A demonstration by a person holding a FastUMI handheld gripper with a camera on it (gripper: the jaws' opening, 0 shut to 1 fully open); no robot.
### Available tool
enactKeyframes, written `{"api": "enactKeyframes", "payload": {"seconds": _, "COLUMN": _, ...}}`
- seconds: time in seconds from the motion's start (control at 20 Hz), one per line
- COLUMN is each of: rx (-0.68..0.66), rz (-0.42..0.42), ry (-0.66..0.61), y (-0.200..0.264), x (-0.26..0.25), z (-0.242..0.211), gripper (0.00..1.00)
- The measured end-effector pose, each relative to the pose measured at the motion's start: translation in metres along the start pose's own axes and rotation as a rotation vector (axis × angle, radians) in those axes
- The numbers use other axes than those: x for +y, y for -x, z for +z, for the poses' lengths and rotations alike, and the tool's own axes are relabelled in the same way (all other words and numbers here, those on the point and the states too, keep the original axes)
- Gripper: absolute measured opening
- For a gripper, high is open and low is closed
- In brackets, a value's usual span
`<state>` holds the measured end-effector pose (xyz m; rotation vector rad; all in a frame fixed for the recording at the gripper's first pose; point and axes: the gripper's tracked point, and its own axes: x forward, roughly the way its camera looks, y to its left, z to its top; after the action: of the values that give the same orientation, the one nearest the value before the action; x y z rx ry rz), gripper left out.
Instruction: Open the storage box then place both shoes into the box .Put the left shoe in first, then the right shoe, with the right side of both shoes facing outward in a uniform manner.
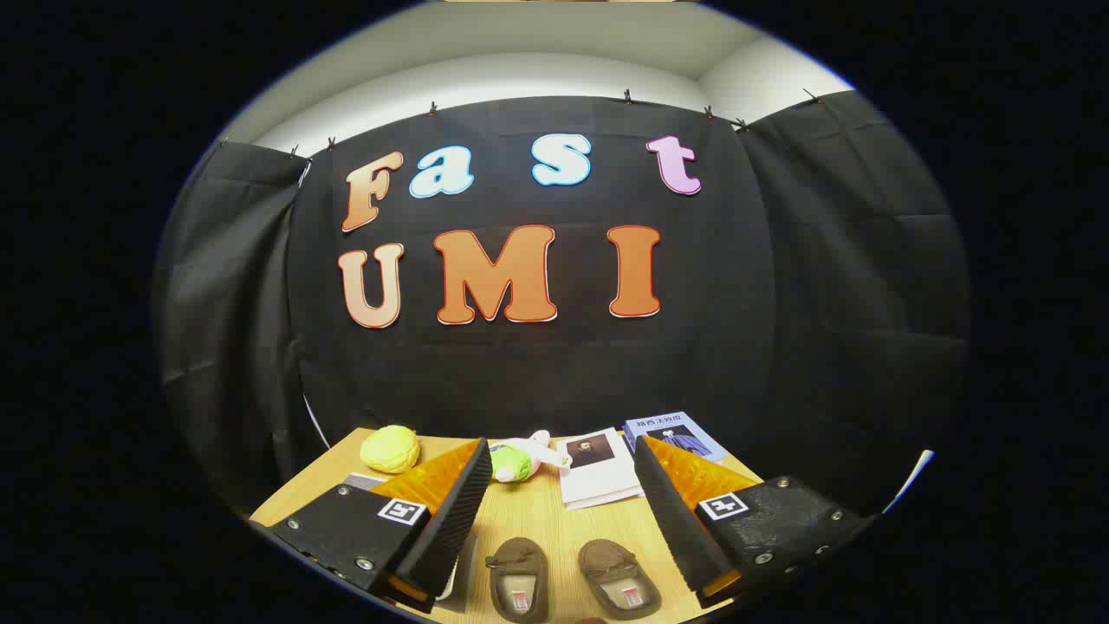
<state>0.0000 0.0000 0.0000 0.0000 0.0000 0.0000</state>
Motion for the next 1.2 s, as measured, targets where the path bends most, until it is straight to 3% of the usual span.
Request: {"api": "enactKeyframes", "payload": {"seconds": 1.2, "rx": -0.015, "rz": 0.005, "ry": 0.009, "y": -0.015, "x": -0.01, "z": 0.004, "gripper": 0.98}}
